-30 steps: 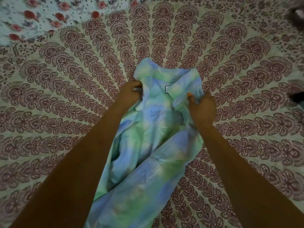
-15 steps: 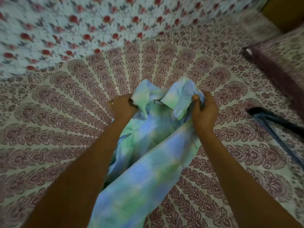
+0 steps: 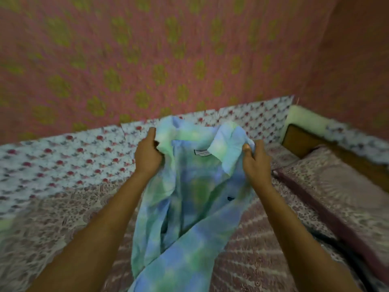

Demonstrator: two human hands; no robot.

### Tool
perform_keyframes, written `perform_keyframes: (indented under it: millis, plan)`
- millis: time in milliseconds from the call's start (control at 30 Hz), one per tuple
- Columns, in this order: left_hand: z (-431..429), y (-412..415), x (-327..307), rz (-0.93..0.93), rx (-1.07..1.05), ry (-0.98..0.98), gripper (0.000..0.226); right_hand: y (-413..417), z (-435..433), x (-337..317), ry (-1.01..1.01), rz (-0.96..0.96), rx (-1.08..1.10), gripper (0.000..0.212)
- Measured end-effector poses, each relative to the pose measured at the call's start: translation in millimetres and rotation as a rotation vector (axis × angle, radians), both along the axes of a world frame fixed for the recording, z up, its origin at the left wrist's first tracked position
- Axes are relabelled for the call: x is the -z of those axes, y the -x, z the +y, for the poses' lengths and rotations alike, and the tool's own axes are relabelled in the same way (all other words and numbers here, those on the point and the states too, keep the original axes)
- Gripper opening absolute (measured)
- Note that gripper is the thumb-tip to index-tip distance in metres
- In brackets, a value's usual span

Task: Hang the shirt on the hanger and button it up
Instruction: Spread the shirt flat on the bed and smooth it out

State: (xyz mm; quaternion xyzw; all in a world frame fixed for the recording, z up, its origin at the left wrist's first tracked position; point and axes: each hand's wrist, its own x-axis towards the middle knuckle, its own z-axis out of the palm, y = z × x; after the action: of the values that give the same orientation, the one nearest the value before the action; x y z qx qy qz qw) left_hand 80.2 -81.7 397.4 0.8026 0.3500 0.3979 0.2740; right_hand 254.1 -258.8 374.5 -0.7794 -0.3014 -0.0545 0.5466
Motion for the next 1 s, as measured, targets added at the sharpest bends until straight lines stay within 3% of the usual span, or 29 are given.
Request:
perform_keyframes:
  millis: [167,367,433,533,633,767,1000]
  plan:
    - [-65.1,32.0,-95.5,-0.075,0.067,-0.085,0.027,44.1,-78.7,-112.2,-0.101,-0.108,0.043,0.016]
    - [-126.8,70.7,-199.1,0.069,0.255,-0.059,0.036,70.4,-148.5,-210.5,-0.136,-0.260,0.168,0.018]
    - [-146.5,86.3,-223.2,0.089,0.307,-0.006,0.026,80.9,-166.1,-230.5,-0.151,-0.292,0.162,0.016]
    - [-175.0,105.0,-247.8,-0.051,0.261,0.005,0.012,97.0,-193.5,-248.1,-0.201,-0.286,0.164,0.021]
    - [-210.0,120.8,-266.7,-0.184,0.161,-0.088,0.025,111.9,-221.2,-255.3,-0.234,-0.256,0.177,0.032]
    - [-264.8,143.3,-280.9,-0.134,0.043,-0.238,0.022,127.7,-262.5,-256.4,-0.258,-0.279,0.089,0.032]
    - [-308.0,164.2,-293.4,-0.087,0.021,-0.257,0.033,124.1,-304.7,-263.1,-0.244,-0.270,-0.039,0.041]
